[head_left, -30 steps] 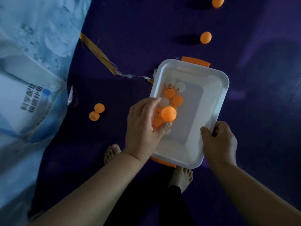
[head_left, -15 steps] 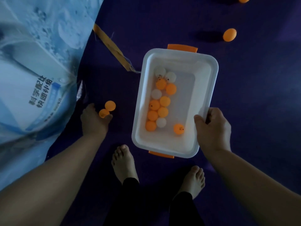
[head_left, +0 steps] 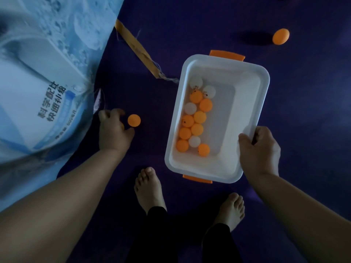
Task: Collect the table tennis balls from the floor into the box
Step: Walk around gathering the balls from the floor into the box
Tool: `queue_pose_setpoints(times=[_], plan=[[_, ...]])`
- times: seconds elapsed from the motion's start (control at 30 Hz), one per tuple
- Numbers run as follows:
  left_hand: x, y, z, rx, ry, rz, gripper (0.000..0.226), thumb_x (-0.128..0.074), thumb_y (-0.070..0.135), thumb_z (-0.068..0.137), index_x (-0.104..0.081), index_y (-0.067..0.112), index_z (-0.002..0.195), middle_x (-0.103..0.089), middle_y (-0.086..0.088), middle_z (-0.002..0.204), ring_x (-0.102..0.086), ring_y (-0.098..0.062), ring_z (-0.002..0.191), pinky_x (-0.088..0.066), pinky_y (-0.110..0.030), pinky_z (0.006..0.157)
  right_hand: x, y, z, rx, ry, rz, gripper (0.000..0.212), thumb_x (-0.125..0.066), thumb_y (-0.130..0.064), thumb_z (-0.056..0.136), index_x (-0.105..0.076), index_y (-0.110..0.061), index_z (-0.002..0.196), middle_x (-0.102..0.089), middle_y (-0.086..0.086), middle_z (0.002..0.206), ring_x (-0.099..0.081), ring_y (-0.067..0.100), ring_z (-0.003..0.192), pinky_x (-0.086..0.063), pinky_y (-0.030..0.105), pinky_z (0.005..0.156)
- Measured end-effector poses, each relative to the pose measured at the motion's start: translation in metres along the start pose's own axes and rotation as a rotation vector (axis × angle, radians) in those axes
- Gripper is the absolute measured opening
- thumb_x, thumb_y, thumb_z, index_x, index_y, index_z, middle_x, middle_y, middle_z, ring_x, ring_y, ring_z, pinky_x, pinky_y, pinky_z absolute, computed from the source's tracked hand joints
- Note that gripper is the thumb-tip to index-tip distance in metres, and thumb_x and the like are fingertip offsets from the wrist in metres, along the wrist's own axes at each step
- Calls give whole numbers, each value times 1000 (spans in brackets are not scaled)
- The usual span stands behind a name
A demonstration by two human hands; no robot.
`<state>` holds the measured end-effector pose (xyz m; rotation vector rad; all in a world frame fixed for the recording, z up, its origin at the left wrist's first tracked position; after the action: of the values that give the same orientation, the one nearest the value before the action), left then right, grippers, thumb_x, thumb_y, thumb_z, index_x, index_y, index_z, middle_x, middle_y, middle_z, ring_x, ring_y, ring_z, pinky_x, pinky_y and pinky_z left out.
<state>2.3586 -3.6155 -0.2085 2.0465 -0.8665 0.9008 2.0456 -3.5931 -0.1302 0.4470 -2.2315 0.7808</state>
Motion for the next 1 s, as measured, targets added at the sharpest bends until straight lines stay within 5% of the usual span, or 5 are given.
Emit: queue_pose_setpoints(times=[0.23,0.37,0.53,0.8,1.0], plan=[[-19,7,14,5,-150,131,41,-67,26,86,-56,9,121,-56,-19,118,-57,-37,102,-47,-40,79,1,9,3,-6,-11,9,6,-55,-21,88,-50,-17,90,-50,-11,74,-46,5,65,-38,26,56],[-2,53,-12,-4,89,-165,33,-60,34,88,-57,11,112,-61,-7,104,-54,-17,88,-41,-30,73,8,9,-1,-22,-34,21,7,-56,-23,87,-50,-20,90,-53,-12,76,-50,8,70,-44,33,68],[30,147,-77,-432,103,-316,52,-48,52,85,-58,6,109,-49,2,96,-44,3,76,-36,0,73,30,4,-13,-50,-29,51,7,-56,-23,86,-52,-18,90,-53,-11,77,-50,9,69,-42,29,60],[30,244,-151,-629,-190,-235,63,-50,53,85,-47,15,136,-52,-4,133,-42,-16,127,-40,-33,105,110,1,-33,-119,2,103,11,-55,-19,87,-50,-12,81,-53,-4,71,-46,10,63,-34,27,51],[82,311,-184,-616,-112,-206,55,-35,55,92,-52,19,129,-48,13,124,-38,-9,119,-32,-24,98,208,5,-39,-159,41,161,7,-54,-21,88,-52,-17,82,-57,-3,73,-51,14,66,-37,30,52]])
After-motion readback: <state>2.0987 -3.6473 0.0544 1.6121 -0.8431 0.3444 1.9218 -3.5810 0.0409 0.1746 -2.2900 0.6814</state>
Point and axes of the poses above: each hand's wrist, its own z-axis towards the middle knuckle, its own x-axis out of the back of the hand, y = z × x, the point moved 2 cm from there along z, towards the middle knuckle
